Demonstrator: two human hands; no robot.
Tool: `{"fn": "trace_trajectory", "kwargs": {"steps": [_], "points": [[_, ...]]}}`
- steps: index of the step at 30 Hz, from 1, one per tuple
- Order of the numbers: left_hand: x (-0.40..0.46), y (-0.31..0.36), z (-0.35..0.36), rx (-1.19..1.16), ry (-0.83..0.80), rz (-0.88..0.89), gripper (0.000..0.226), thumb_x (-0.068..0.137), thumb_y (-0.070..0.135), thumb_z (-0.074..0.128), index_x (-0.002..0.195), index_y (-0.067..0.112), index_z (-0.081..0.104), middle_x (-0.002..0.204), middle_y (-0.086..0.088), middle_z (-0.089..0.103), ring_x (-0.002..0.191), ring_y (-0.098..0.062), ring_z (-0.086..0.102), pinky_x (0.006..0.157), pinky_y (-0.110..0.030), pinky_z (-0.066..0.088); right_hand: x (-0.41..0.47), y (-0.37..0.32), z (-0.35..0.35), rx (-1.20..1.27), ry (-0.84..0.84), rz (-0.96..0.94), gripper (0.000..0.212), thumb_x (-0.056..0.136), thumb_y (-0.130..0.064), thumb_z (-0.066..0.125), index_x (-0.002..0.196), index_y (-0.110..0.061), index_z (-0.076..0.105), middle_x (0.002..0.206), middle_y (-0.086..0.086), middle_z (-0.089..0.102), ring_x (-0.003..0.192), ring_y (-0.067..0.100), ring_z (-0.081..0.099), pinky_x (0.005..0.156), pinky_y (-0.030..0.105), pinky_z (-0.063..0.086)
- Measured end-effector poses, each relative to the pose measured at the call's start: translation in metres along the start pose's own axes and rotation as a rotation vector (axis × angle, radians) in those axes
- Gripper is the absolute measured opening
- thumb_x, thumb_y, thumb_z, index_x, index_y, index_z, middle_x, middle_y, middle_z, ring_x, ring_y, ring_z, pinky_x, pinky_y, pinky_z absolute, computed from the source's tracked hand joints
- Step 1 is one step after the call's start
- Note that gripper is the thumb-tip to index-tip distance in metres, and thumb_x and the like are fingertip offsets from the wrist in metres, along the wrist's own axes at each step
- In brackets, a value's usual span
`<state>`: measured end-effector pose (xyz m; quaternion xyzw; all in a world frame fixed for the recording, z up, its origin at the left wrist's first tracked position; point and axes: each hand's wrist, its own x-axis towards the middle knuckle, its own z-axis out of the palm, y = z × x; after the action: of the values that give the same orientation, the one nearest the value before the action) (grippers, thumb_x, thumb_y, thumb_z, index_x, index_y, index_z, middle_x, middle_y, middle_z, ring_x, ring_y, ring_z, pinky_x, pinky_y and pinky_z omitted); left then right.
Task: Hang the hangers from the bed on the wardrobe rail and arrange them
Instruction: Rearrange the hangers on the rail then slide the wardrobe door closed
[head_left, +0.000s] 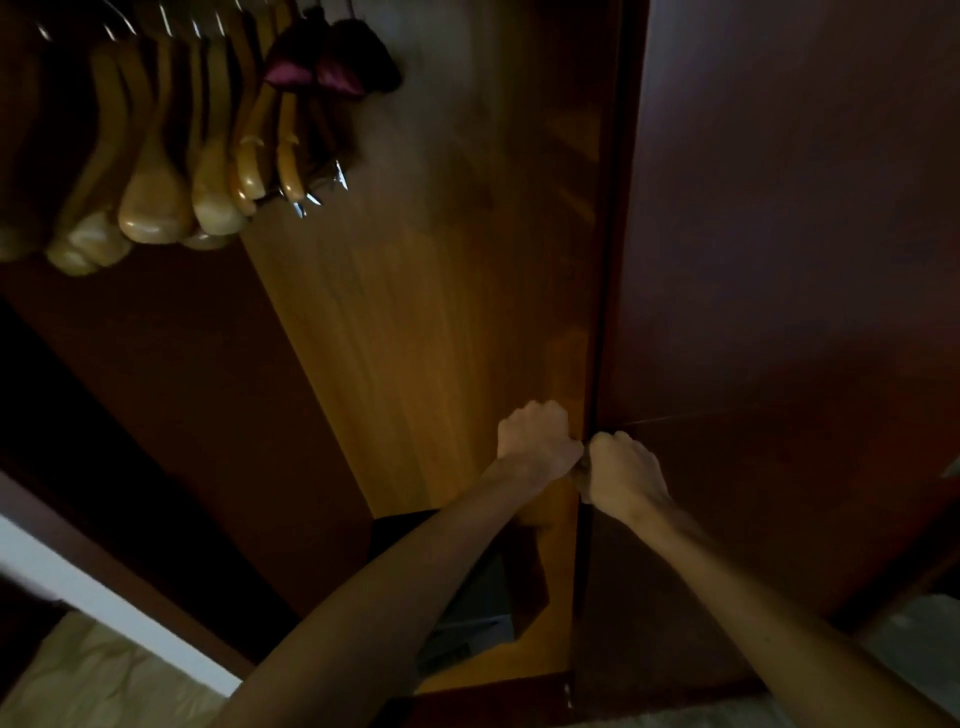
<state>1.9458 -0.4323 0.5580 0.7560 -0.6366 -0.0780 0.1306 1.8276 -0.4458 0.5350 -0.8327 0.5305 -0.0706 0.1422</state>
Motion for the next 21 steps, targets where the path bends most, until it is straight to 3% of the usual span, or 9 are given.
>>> {"fn": "trace_trajectory", "kwargs": {"steps": [2, 5, 9, 12, 14, 17, 19, 21], "points": [[-0.001, -0.010, -0.032, -0.044, 0.056, -0.011, 0.016, 0.093, 0.019, 0.057, 0.082, 0.009, 0.063, 0.080, -0.004, 0.060, 0.074, -0.021, 0.060, 0.066, -0.036, 0.056, 0.001, -0.025, -0.021, 0.043, 0.048, -0.045, 0.018, 0.095, -0.016, 0.057, 0.079, -0.017, 0.048, 0.084, -0.004, 0.049, 0.075, 0.015, 0.053, 0.070, 0.031, 0.046], [-0.001, -0.025, -0.088, -0.127, 0.168, -0.009, 0.014, 0.091, 0.014, 0.059, 0.081, 0.008, 0.066, 0.078, -0.005, 0.066, 0.069, -0.020, 0.065, 0.062, -0.040, 0.061, 0.007, -0.070, -0.061, 0.149, 0.169, -0.130, 0.024, 0.092, -0.015, 0.058, 0.069, -0.019, 0.051, 0.076, -0.003, 0.058, 0.065, 0.013, 0.058, 0.062, 0.033, 0.053], [-0.009, -0.036, -0.178, -0.126, 0.422, 0.043, 0.009, 0.089, 0.014, 0.059, 0.086, 0.014, 0.067, 0.078, 0.001, 0.064, 0.068, -0.013, 0.061, 0.057, -0.027, 0.055, 0.009, -0.132, -0.131, 0.174, 0.373, -0.241, 0.023, 0.093, -0.016, 0.061, 0.070, -0.021, 0.057, 0.068, -0.007, 0.059, 0.062, 0.009, 0.061, 0.063, 0.030, 0.058], [-0.018, -0.037, -0.246, -0.129, 0.665, 0.131, 0.012, 0.087, 0.015, 0.059, 0.089, 0.019, 0.070, 0.079, 0.004, 0.066, 0.071, -0.012, 0.063, 0.064, -0.031, 0.058, 0.005, -0.172, -0.185, 0.163, 0.552, -0.291, 0.036, 0.091, -0.017, 0.061, 0.061, -0.029, 0.047, 0.062, -0.009, 0.054, 0.058, 0.008, 0.056, 0.054, 0.024, 0.047], [-0.019, -0.040, -0.286, -0.106, 0.826, 0.162, 0.014, 0.086, 0.017, 0.059, 0.089, 0.018, 0.072, 0.080, 0.004, 0.068, 0.072, -0.013, 0.064, 0.066, -0.031, 0.058, 0.010, -0.192, -0.214, 0.189, 0.714, -0.306, 0.037, 0.088, -0.024, 0.063, 0.055, -0.026, 0.048, 0.061, -0.007, 0.054, 0.060, 0.016, 0.051, 0.055, 0.025, 0.037], [-0.013, -0.054, -0.337, -0.077, 0.997, 0.153, 0.017, 0.088, 0.019, 0.058, 0.083, 0.015, 0.073, 0.074, 0.003, 0.067, 0.065, -0.012, 0.061, 0.061, -0.027, 0.054, 0.028, -0.219, -0.247, 0.284, 0.947, -0.314, 0.029, 0.092, -0.041, 0.062, 0.072, -0.023, 0.073, 0.070, -0.004, 0.065, 0.067, 0.013, 0.055, 0.061, 0.024, 0.042], [0.000, -0.071, -0.360, -0.114, 1.003, 0.112, 0.013, 0.088, 0.017, 0.061, 0.081, 0.015, 0.071, 0.069, 0.005, 0.064, 0.062, -0.008, 0.062, 0.061, -0.025, 0.056, 0.044, -0.238, -0.259, 0.321, 1.005, -0.290, 0.028, 0.092, -0.046, 0.060, 0.083, -0.024, 0.075, 0.076, -0.004, 0.069, 0.074, 0.012, 0.064, 0.064, 0.024, 0.049], [0.018, -0.089, -0.374, -0.167, 0.941, 0.021, 0.008, 0.091, 0.021, 0.063, 0.086, 0.016, 0.067, 0.073, 0.004, 0.064, 0.066, -0.008, 0.064, 0.065, -0.027, 0.059, 0.063, -0.255, -0.263, 0.309, 0.953, -0.242, 0.033, 0.091, -0.051, 0.062, 0.083, -0.020, 0.070, 0.075, -0.004, 0.066, 0.070, 0.013, 0.064, 0.062, 0.026, 0.053]]}}
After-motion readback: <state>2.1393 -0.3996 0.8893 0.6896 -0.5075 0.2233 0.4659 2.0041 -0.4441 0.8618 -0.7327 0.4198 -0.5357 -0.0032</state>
